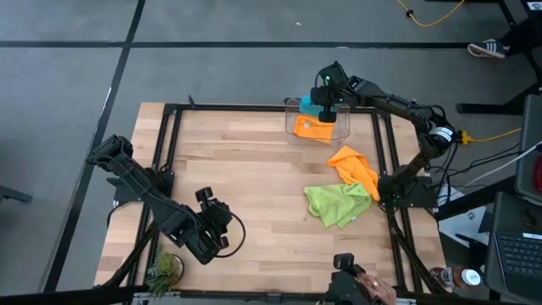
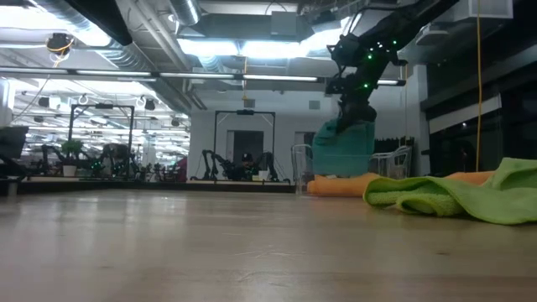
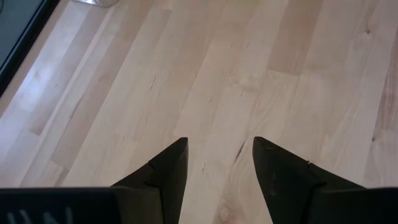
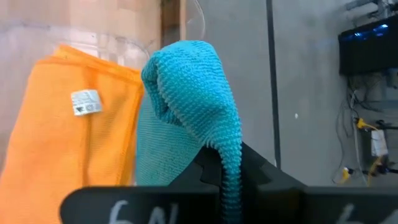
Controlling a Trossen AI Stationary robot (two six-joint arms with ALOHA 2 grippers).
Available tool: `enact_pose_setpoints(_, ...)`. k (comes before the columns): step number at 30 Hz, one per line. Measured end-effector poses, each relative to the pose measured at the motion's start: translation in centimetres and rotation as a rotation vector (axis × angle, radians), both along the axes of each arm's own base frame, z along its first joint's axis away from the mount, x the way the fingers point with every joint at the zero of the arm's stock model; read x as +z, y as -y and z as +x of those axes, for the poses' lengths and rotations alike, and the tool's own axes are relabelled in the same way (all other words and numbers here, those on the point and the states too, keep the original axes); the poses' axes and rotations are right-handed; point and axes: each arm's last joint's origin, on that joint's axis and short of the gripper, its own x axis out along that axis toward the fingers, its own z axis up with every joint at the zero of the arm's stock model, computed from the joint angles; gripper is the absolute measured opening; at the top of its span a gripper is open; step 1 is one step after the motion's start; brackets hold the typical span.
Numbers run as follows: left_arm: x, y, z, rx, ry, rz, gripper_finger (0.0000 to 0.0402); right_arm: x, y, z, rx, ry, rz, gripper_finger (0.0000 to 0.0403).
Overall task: Fold microfiber towels
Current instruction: Put the blue microfiber cloth into the transparent bin, then fold the green microfiber cloth
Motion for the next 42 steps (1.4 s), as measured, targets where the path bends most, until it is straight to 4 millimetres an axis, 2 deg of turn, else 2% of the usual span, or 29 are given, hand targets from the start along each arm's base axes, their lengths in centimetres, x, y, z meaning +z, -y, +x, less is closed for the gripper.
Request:
enact_pose_setpoints(4, 0.0, 0.0, 0.0, 0.000, 0.000, 0.000, 0.0173, -0.5, -0.1, 0.2, 0.006, -0.005, 0.033, 0.0010)
enact_pose_setpoints(13, 0.0, 0.0, 0.0, 0.000, 0.002, -0.002, 0.0173, -3.1, -1.1, 1.4, -0.068, -0.016, 0.219, 0.0020)
enact_pose_setpoints(24, 0.0, 0.0, 0.0, -0.001, 0.003, -0.002, 0.0173, -3.5, -4.1, 2.0, -0.093, 0.016, 0.517, 0.0177)
enact_pose_setpoints(27, 0.0, 0.0, 0.0, -0.001, 0.003, -0.002, 0.0173, -3.0, -4.6, 2.2, -0.078, 0.025, 0.592, 0.0212)
enact_pose_setpoints(31, 0.0, 0.0, 0.0, -0.001, 0.003, -0.002, 0.0173, -1.1, -5.1, 2.4, -0.110, 0.010, 0.631, 0.0235)
enact_pose_setpoints(38, 0.0, 0.1, 0.1, 0.000, 0.014, -0.012, 0.0173, 2.7, -6.0, 1.4, -0.458, -0.018, 0.796, 0.0230)
enact_pose_setpoints(42, 0.1, 0.2, 0.2, -0.002, 0.026, -0.023, 0.0173, 4.4, -8.0, 0.3, -0.469, -0.127, 0.940, 0.0225)
